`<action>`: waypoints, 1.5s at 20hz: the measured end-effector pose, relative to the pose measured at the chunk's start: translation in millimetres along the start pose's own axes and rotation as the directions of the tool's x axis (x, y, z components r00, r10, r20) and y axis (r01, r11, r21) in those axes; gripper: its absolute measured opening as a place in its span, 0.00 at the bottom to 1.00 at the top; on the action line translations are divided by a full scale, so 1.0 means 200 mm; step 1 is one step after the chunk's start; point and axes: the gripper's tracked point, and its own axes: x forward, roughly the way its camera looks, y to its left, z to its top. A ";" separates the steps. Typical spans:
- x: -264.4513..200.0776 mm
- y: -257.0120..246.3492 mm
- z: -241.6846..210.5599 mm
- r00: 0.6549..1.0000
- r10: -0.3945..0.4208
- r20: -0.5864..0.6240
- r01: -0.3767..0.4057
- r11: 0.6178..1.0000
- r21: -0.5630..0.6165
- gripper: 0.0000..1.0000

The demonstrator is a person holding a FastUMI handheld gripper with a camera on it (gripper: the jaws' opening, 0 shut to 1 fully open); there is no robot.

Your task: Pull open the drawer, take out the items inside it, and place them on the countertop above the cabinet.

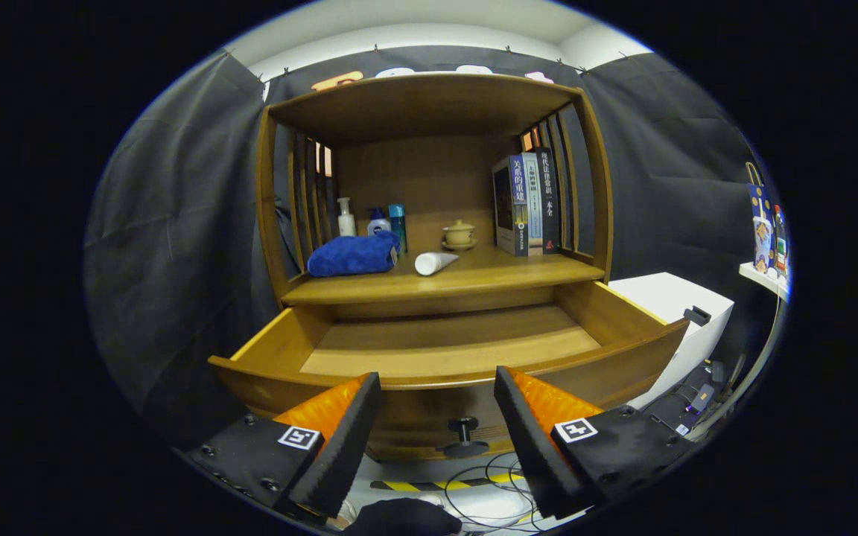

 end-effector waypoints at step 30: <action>0.57 -0.03 0.07 1.000 -0.001 -0.013 0.001 0.999 -0.040 0.99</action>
